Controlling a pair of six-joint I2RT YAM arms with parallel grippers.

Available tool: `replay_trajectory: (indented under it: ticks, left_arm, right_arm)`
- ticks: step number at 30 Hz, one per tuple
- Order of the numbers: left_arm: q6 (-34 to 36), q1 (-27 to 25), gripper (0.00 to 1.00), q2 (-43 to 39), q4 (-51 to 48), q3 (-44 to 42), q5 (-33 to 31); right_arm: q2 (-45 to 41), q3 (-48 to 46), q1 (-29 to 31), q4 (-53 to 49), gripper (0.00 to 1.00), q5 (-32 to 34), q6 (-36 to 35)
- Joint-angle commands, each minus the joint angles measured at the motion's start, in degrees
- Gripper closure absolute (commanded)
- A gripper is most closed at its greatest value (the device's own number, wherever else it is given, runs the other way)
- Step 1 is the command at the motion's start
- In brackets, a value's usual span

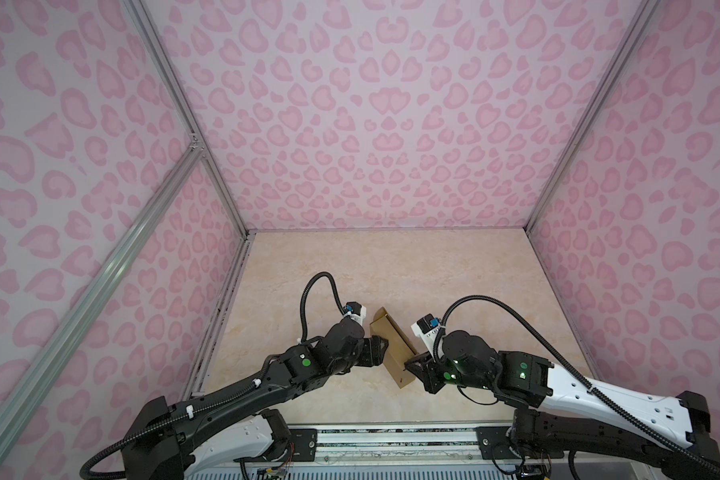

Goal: Fold the paper box

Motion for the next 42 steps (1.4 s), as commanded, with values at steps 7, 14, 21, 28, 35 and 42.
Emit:
replay_trajectory:
  ticks: [7,14,21,28,35,42]
  left_arm:
    - [0.5,-0.1,0.27,-0.1,-6.2,-0.4,0.3]
    - [1.9,-0.1,0.26,-1.5,-8.1,2.2,-0.8]
    - [4.3,-0.1,0.23,-2.7,-10.0,5.1,-2.5]
    - [7.3,0.1,0.22,-5.4,-13.0,10.1,-4.7]
    - [15.7,7.0,0.19,-6.9,-17.3,17.7,-2.6]
    - [18.7,15.3,0.19,0.9,-16.2,24.1,7.3]
  right_arm:
    - [-2.9,4.6,0.3,-1.0,0.82,4.8,1.4]
    - [-1.7,4.5,-2.6,-5.1,0.81,9.1,2.4]
    - [-1.9,3.3,-5.1,-3.5,0.82,8.0,3.8]
    - [-2.4,3.3,-6.1,-1.7,0.82,5.8,3.7]
    - [-2.3,2.2,-8.2,1.8,0.82,2.1,4.2]
    - [-1.6,1.0,-8.3,4.4,0.82,1.3,4.4]
